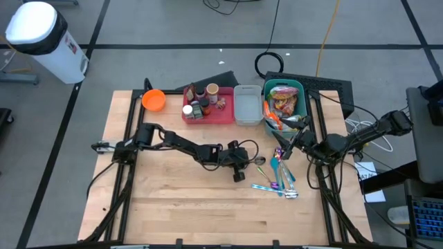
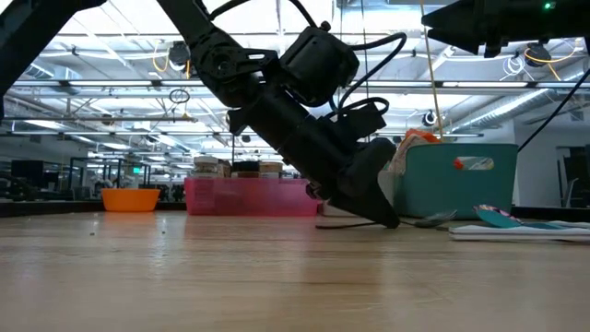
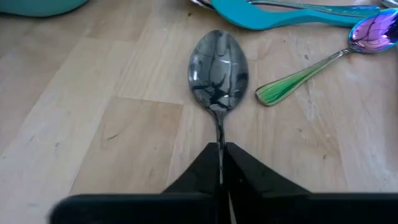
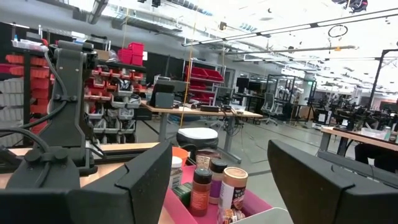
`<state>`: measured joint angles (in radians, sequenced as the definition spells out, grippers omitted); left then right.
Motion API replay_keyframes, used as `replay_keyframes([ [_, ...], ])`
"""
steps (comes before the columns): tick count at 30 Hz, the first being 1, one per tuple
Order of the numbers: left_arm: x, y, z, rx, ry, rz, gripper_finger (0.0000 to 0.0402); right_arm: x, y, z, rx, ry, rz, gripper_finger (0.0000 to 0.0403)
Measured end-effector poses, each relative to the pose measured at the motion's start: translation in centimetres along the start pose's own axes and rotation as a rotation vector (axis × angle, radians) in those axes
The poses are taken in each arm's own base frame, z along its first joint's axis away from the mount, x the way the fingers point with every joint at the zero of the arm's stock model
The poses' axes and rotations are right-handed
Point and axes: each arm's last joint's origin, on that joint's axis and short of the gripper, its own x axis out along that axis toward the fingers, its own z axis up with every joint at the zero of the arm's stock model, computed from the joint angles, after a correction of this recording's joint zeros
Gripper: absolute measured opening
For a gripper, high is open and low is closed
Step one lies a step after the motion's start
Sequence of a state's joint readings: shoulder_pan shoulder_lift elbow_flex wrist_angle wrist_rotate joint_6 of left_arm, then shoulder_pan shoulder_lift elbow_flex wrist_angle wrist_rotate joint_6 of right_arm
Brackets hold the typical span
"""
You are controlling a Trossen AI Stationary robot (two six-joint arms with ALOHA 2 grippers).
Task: Pick & Place Food Item
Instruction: Put the black spoon into the white bin
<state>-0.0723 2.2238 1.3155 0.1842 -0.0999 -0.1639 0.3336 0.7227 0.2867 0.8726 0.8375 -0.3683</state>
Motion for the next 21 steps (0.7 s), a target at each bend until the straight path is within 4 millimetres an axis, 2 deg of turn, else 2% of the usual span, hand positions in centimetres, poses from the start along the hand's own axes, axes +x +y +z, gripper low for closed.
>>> replay_keyframes([
  [8, -0.4, 0.0, 0.1, 0.017, 0.026, 0.003, 0.0011, 0.0, 0.0, 0.0, 0.000, 0.000, 0.000, 0.0256],
  [11, -1.6, 0.0, 0.9, 0.052, 0.028, 0.008, 0.0008, 0.0, 0.0, 0.0, 0.000, 0.001, 0.000, 0.0256],
  [16, -5.0, 0.1, 3.4, 0.129, 0.005, 0.058, 0.0007, 0.0, 0.0, 0.0, 0.004, 0.003, -0.002, 0.0256],
  [21, -9.6, 0.5, 6.2, 0.164, -0.169, 0.040, 0.0007, 0.0, 0.0, -0.1, 0.004, 0.004, 0.001, 0.0256],
])
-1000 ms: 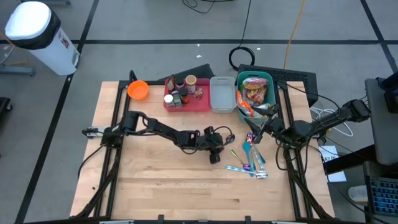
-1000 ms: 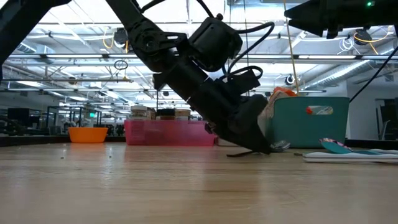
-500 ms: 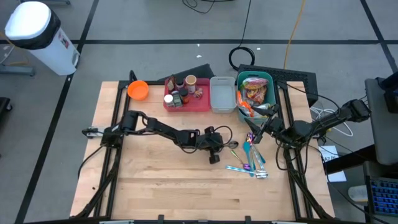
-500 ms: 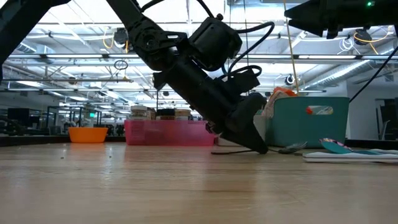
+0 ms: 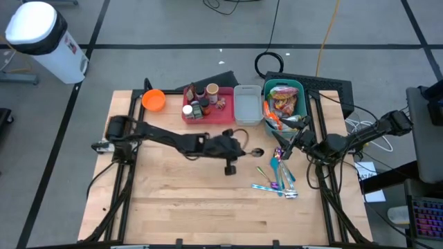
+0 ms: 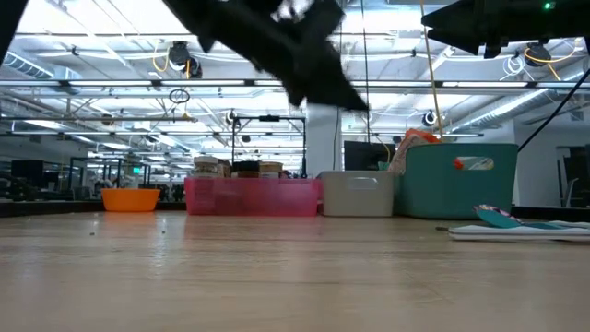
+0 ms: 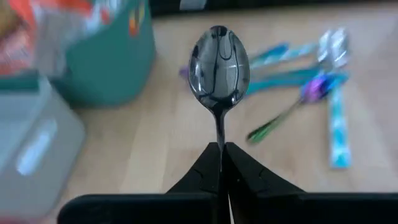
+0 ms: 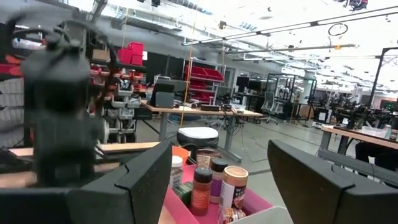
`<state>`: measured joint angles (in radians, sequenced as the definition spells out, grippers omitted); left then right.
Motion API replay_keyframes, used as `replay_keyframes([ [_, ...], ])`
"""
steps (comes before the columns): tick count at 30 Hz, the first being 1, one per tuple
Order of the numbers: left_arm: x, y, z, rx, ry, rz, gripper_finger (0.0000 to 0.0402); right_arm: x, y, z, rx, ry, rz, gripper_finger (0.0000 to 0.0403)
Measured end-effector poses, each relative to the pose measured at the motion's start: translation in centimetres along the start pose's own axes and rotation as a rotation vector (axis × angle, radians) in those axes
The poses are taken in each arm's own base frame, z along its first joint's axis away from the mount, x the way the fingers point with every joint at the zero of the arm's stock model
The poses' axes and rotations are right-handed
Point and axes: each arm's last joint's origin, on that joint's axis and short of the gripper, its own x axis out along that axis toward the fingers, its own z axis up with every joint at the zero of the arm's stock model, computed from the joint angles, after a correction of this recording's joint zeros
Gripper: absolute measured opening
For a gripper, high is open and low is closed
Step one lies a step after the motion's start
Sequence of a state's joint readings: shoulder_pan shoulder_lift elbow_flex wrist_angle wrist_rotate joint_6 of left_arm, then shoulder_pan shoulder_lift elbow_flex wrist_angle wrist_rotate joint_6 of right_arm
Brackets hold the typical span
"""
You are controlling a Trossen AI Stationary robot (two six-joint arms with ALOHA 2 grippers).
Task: Pick & Place Food Item
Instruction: Put the black spoon into the white bin
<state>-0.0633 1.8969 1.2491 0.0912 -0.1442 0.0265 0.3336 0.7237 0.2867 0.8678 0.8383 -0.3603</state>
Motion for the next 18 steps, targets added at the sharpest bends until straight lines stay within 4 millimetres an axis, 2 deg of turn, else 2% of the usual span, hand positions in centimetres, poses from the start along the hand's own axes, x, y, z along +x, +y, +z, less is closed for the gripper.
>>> replay_keyframes([
  [4, -3.7, 1.3, 0.9, -0.014, -0.234, -0.041, 0.0007, 0.0, 0.0, 0.0, 0.002, 0.002, 0.001, 0.0256],
  [8, -6.7, 2.8, -1.4, -0.035, -0.427, 0.003, 0.0007, 0.0, 0.0, 0.0, 0.006, 0.002, 0.001, 0.0256],
  [12, -8.8, 3.5, -4.2, -0.067, -0.584, 0.077, 0.0007, 0.0, 0.1, -0.1, 0.031, 0.004, 0.003, 0.0256],
  [14, -9.4, 3.7, -4.9, -0.094, -0.640, 0.142, 0.0007, 0.1, 0.1, -0.1, 0.062, 0.005, 0.005, 0.0256],
  [16, -9.5, 3.8, -5.9, -0.113, -0.625, 0.203, 0.0007, 0.3, 0.2, -0.3, 0.087, -0.001, 0.028, 0.0256],
  [18, -9.5, 3.7, -6.0, -0.109, -0.617, 0.251, 0.0007, 0.6, 0.2, -0.4, 0.104, -0.009, 0.043, 0.0256],
])
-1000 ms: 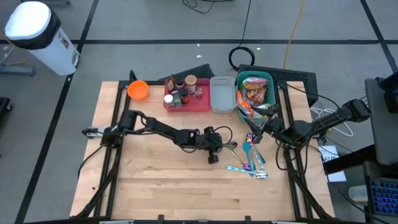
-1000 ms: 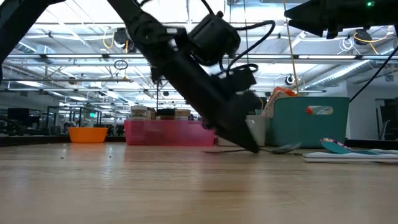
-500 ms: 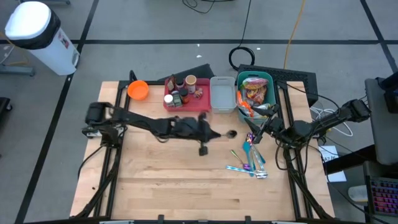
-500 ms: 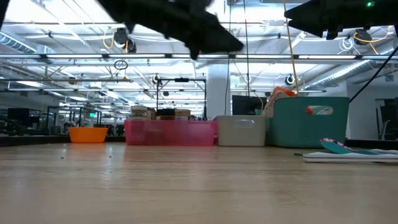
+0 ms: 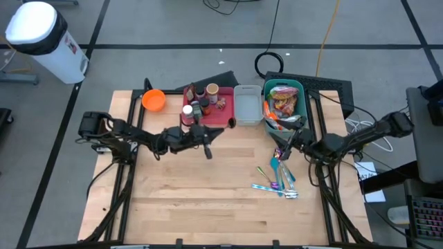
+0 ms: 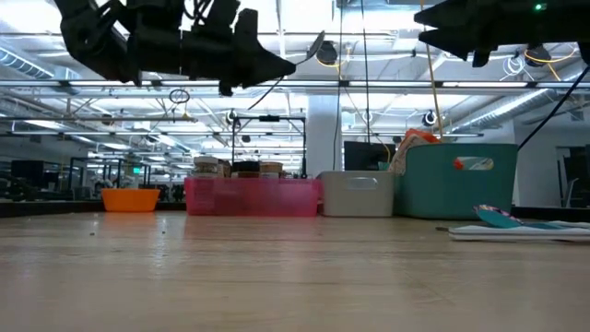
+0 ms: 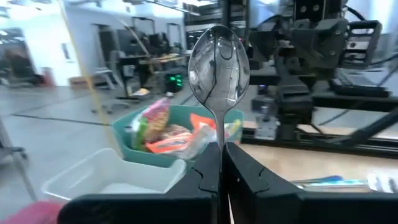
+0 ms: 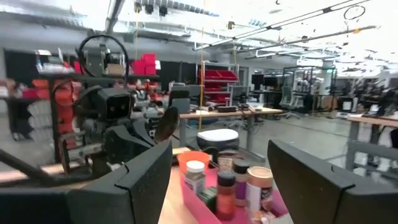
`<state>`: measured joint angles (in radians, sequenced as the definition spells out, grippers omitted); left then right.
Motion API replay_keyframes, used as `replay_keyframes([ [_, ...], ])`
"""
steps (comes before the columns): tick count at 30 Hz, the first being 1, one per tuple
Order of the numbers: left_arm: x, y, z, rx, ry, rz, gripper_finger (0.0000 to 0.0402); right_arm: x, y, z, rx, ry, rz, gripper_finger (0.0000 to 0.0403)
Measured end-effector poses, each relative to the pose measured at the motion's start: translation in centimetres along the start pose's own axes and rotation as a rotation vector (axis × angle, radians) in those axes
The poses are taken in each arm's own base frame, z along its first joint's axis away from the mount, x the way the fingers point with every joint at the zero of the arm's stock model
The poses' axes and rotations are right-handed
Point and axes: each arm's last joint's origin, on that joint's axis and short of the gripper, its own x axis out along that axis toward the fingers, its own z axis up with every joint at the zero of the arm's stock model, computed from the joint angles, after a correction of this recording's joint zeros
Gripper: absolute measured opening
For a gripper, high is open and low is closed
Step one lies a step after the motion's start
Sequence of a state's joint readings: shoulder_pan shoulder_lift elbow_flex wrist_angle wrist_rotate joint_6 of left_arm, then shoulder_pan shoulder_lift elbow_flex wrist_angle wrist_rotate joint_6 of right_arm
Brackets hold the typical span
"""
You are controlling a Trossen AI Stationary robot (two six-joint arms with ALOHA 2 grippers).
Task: Pick & Place Food Item
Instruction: Put the black spoon into the white bin
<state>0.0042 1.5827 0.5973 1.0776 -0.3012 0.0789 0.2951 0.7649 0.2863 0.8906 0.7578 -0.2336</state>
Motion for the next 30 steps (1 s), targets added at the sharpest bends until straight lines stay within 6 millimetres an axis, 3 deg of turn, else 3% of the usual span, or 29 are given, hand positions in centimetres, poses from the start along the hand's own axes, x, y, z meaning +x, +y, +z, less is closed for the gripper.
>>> replay_keyframes([
  [10, 0.2, -1.3, 1.0, 0.187, 0.006, 0.119, 0.0007, 3.3, 0.2, -1.8, 0.098, 0.029, 0.008, 0.0256],
  [16, 0.2, -1.9, 0.9, 0.255, 0.066, 0.152, 0.0007, 6.5, 1.5, -2.1, 0.219, 0.065, 0.114, 0.0256],
  [30, -0.4, -3.2, 0.2, 0.403, 0.177, 0.194, 0.0007, 12.4, 4.4, -4.8, 0.298, 0.173, 0.078, 0.0256],
])
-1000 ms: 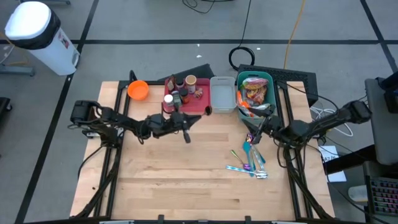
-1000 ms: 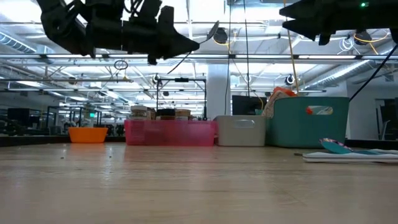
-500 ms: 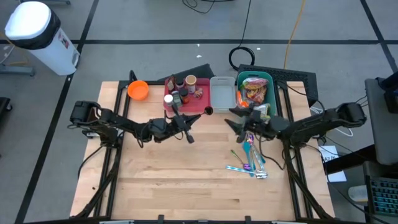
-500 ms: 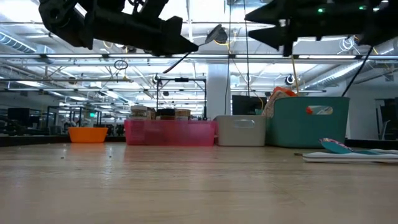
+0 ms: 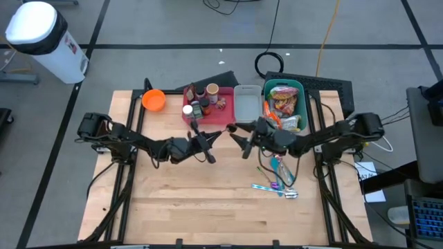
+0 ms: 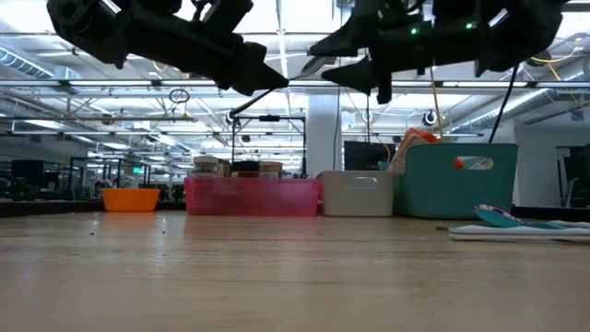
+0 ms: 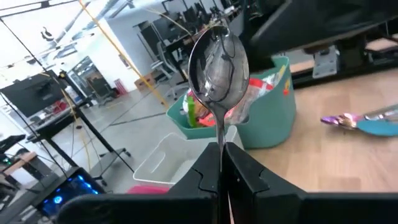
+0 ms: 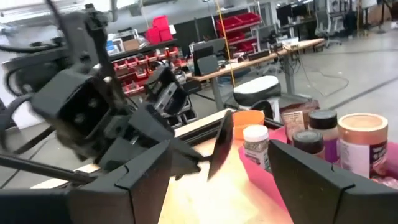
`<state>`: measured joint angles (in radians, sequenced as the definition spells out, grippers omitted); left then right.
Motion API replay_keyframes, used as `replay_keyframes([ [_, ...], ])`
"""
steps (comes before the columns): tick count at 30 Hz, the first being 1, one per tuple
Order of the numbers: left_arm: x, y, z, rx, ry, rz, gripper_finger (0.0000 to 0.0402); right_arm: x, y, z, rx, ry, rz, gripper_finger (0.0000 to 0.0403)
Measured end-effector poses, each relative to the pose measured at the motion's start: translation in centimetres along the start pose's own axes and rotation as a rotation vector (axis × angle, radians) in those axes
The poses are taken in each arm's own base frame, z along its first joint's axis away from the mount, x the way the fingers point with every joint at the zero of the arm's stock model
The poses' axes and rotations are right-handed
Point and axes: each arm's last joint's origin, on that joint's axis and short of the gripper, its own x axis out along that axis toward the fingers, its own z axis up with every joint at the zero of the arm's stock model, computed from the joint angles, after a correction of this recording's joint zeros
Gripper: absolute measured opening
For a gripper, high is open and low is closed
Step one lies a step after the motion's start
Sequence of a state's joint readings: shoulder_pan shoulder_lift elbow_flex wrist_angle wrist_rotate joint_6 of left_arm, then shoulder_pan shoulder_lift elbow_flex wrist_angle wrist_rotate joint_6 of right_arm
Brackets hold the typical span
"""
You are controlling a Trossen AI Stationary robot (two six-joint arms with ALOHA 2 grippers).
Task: Pick & Place Food Item
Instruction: Put the black spoon into the white bin
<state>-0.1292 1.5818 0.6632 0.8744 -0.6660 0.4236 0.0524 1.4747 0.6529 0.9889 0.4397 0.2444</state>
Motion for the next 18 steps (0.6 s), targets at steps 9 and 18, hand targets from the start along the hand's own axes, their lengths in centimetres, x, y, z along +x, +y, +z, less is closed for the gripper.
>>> replay_keyframes([
  [9, -0.14, -0.36, -0.48, 0.015, 0.048, -0.017, 0.0007, 1.13, -0.80, -0.81, 0.077, 0.009, -0.037, 0.0204],
  [18, -0.14, -0.36, -0.48, 0.008, 0.048, -0.017, 0.0006, 1.19, -0.84, -0.98, 0.067, 0.039, 0.007, 0.0035],
])
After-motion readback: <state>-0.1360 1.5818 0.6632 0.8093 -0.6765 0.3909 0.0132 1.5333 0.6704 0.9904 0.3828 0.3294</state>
